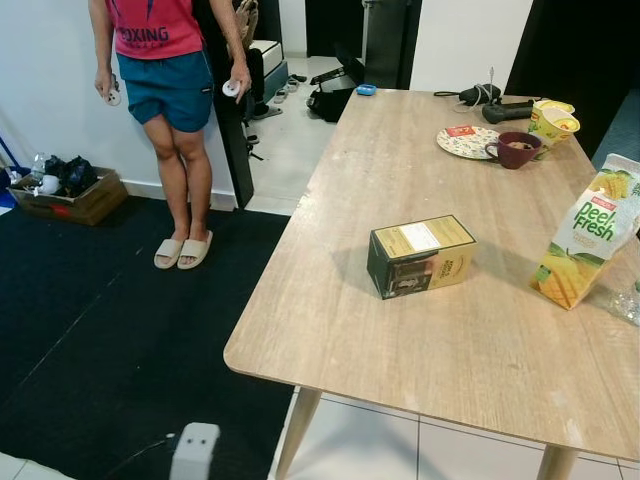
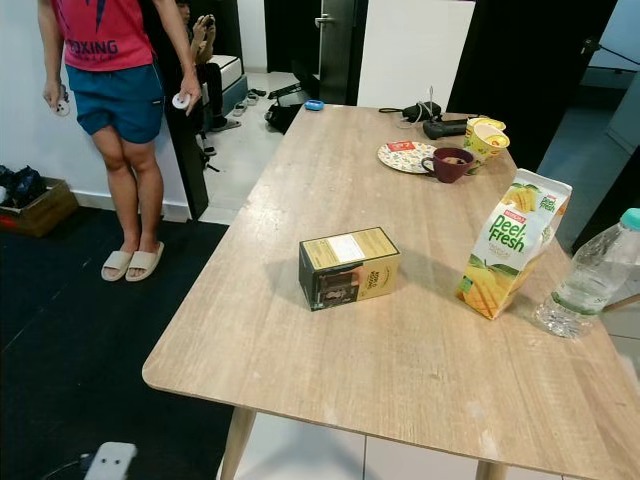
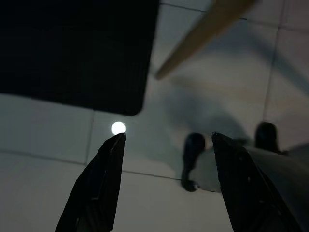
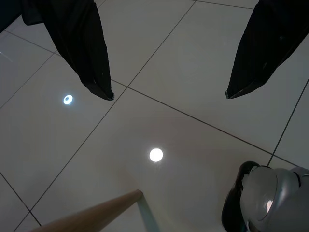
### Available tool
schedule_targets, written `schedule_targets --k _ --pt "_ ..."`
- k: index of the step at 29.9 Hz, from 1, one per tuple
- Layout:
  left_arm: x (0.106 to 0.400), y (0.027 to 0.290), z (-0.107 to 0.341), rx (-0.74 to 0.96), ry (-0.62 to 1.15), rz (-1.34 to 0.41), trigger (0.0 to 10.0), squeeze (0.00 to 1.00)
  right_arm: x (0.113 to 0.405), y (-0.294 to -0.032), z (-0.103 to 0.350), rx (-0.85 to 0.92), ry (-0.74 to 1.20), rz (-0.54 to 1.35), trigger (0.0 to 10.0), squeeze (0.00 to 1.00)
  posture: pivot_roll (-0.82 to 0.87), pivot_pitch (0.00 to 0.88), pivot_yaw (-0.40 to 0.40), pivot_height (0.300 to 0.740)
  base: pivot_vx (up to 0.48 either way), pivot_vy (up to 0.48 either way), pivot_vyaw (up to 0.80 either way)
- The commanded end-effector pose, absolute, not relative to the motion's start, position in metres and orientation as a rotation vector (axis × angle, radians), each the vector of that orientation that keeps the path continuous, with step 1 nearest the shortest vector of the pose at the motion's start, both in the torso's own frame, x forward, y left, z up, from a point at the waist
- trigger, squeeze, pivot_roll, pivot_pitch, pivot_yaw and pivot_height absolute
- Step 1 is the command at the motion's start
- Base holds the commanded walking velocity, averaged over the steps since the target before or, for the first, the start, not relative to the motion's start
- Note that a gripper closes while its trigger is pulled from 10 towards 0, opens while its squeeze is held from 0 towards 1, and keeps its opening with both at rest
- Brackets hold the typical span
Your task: Restocking fridge
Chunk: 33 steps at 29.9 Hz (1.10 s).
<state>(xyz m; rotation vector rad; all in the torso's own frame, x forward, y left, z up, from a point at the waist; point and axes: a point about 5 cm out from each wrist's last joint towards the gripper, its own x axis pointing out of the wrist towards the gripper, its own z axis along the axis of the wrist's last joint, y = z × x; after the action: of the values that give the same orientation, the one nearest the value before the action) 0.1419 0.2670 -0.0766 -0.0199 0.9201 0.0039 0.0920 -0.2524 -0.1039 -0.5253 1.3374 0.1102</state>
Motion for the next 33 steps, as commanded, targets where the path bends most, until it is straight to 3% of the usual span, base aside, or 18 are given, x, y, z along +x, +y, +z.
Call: schedule_targets --k 1,4,9,11,15,17,20,21,26,30,33 --pt "0.145 0.296 -0.064 -0.007 0.877 0.112 10.0 0.00 0.093 -0.251 -0.104 -0.513 1.336 0.107 10.0 0.00 0.07 0.000 -0.030 0.740 0.000 0.000 0.00" --pt "0.147 0.305 -0.060 -0.003 0.856 0.144 10.0 0.00 0.093 -0.251 -0.104 -0.512 1.336 0.108 10.0 0.00 0.07 0.000 -0.033 0.740 0.000 0.000 0.00" --pt "0.167 0.364 -0.013 0.059 0.678 0.317 10.0 0.00 0.093 -0.251 -0.104 -0.511 1.337 0.109 10.0 0.00 0.07 0.000 -0.029 0.740 0.000 0.000 0.00" --pt "0.170 0.372 -0.005 0.068 0.650 0.338 10.0 0.00 0.094 -0.251 -0.104 -0.510 1.335 0.108 10.0 0.00 0.07 0.000 -0.029 0.740 0.000 0.000 0.00" --pt "0.194 0.413 0.052 0.110 0.427 0.451 10.0 0.00 0.095 -0.251 -0.104 -0.509 1.333 0.106 10.0 0.00 0.08 0.000 -0.030 0.740 0.000 0.000 0.00" --pt "0.194 0.413 0.052 0.110 0.427 0.451 10.0 0.00 0.095 -0.251 -0.104 -0.509 1.333 0.106 10.0 0.00 0.08 0.000 -0.030 0.740 0.000 0.000 0.00" --pt "0.210 0.427 0.086 0.147 0.304 0.469 10.0 0.00 0.095 -0.251 -0.104 -0.510 1.334 0.108 10.0 0.00 0.08 0.000 -0.031 0.740 0.000 0.000 0.00" --pt "0.225 0.434 0.117 0.177 0.191 0.469 10.0 0.00 0.095 -0.251 -0.104 -0.511 1.335 0.110 10.0 0.00 0.08 0.000 -0.032 0.740 0.000 0.000 0.00" --pt "0.255 0.426 0.155 0.181 0.012 0.394 10.0 0.00 0.095 -0.251 -0.104 -0.509 1.334 0.111 10.0 0.00 0.08 0.000 -0.032 0.740 0.000 0.000 0.00" --pt "0.304 0.374 0.181 0.144 -0.154 0.090 10.0 0.00 0.096 -0.250 -0.104 -0.505 1.333 0.108 10.0 0.00 0.07 0.000 -0.032 0.740 0.000 0.000 0.00" --pt "0.313 0.358 0.183 0.126 -0.180 0.015 10.0 0.00 0.096 -0.250 -0.104 -0.499 1.333 0.105 10.0 0.00 0.07 0.000 -0.032 0.740 0.000 0.000 0.00"
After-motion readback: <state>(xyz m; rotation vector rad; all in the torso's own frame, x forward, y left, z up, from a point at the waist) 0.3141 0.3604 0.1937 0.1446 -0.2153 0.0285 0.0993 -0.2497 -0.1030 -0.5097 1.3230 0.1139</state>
